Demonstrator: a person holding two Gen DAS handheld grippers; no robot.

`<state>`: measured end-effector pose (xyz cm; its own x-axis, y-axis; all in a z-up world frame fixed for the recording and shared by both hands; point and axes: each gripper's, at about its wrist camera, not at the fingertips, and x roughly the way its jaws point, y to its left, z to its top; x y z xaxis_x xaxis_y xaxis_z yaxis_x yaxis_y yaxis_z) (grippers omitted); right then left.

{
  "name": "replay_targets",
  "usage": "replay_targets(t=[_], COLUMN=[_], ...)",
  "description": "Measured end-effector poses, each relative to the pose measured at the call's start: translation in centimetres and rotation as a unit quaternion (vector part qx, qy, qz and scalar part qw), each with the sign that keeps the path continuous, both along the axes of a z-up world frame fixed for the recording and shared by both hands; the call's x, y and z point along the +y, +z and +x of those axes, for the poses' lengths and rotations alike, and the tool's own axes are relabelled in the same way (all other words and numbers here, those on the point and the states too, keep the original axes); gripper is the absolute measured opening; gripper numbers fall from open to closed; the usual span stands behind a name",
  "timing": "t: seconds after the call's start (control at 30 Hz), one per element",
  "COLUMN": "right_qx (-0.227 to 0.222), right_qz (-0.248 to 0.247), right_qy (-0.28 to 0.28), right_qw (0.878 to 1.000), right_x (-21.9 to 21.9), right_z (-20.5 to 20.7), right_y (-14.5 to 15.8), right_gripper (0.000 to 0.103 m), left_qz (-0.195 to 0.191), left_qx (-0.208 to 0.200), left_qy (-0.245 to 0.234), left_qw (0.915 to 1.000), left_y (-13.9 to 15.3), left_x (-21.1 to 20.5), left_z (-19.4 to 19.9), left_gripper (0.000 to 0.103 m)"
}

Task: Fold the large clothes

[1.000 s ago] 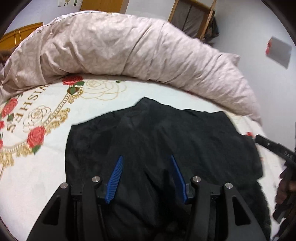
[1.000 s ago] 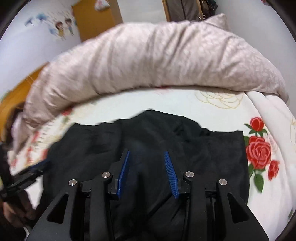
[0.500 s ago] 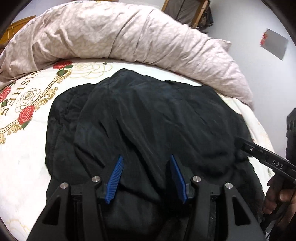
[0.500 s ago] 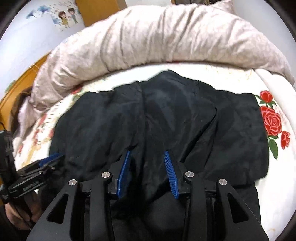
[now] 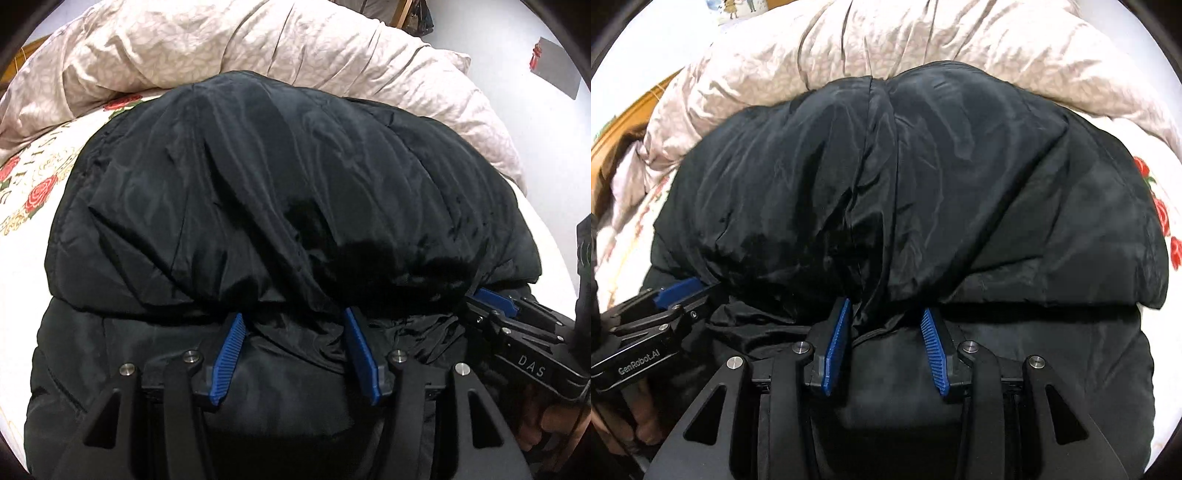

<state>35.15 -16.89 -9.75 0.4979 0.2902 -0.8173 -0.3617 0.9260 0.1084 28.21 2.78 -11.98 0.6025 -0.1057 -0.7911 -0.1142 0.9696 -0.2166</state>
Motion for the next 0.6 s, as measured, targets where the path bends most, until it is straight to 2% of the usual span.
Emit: replay_targets(t=[0.33, 0.47, 0.6], right_qx=[-0.017, -0.006, -0.021], right_qz=[-0.011, -0.006, 0.004], right_qy=[-0.003, -0.009, -0.015], right_qw=[1.0, 1.0, 1.0], right_x=[0.8, 0.8, -0.3], right_z=[-0.7, -1.9, -4.6], right_y=[-0.7, 1.2, 3.8], right_gripper=[0.039, 0.041, 0.041], left_qz=[0.016, 0.01, 0.014], left_qx=[-0.003, 0.014, 0.006], left_qy=[0.004, 0.011, 0.017], left_qw=[0.9999, 0.9998, 0.9997], left_y=[0.1, 1.9, 4.3], left_x=[-1.0, -1.1, -1.2], left_z=[-0.4, -0.5, -2.6], left_gripper=[0.059, 0.059, 0.058])
